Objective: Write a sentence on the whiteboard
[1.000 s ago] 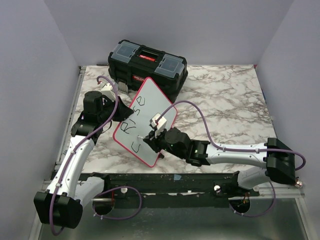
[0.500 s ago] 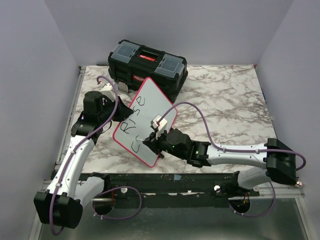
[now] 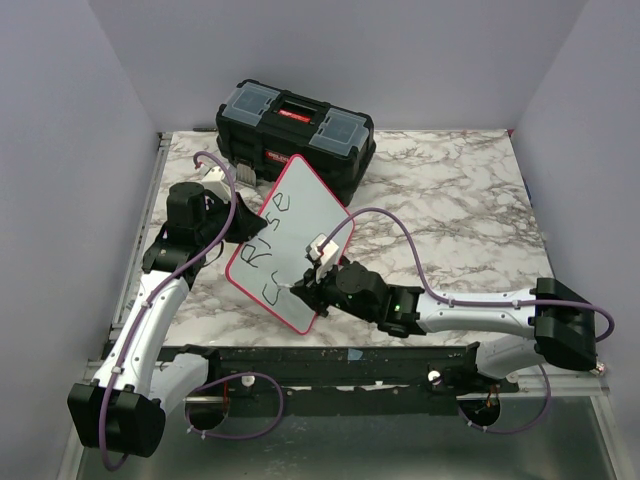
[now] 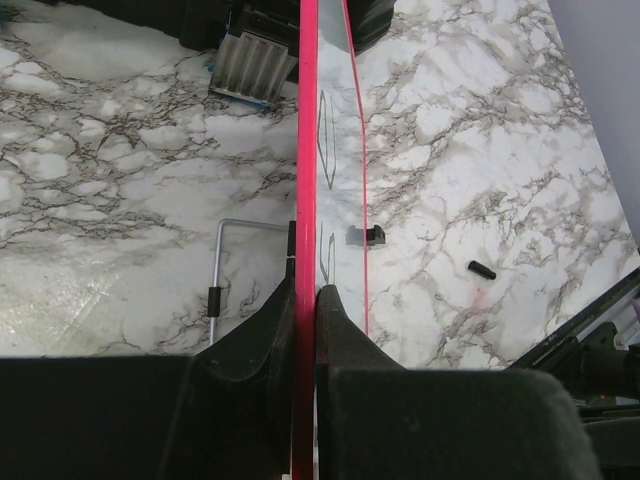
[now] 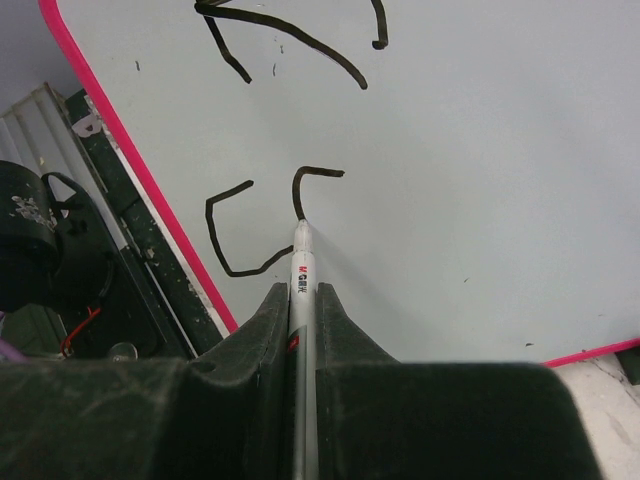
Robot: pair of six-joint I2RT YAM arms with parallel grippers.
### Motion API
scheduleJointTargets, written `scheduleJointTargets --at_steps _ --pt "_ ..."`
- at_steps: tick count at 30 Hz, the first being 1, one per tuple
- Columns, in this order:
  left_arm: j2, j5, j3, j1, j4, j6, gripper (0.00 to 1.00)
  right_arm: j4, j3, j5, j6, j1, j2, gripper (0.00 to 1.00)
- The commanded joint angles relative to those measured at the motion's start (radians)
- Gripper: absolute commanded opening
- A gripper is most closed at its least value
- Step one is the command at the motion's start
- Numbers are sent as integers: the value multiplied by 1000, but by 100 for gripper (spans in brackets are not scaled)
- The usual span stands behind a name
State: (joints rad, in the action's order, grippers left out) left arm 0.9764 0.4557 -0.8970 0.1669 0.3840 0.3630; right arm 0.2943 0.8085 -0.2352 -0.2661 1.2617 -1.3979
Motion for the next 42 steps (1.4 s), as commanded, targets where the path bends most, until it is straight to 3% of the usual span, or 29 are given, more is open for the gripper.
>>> scheduleJointTargets --at_steps 1,18,31,42 --pt "-2 -29 -9 16 28 -91 0 -62 -8 -42 -4 2 -16 1" --pt "-4 -29 -11 17 27 -91 0 -103 84 -143 39 1 -54 1" --pt "-5 -29 -10 19 28 -91 0 -109 146 -118 59 1 -79 1" --pt "-6 -29 -10 19 28 -91 0 -89 72 -104 33 2 0 1"
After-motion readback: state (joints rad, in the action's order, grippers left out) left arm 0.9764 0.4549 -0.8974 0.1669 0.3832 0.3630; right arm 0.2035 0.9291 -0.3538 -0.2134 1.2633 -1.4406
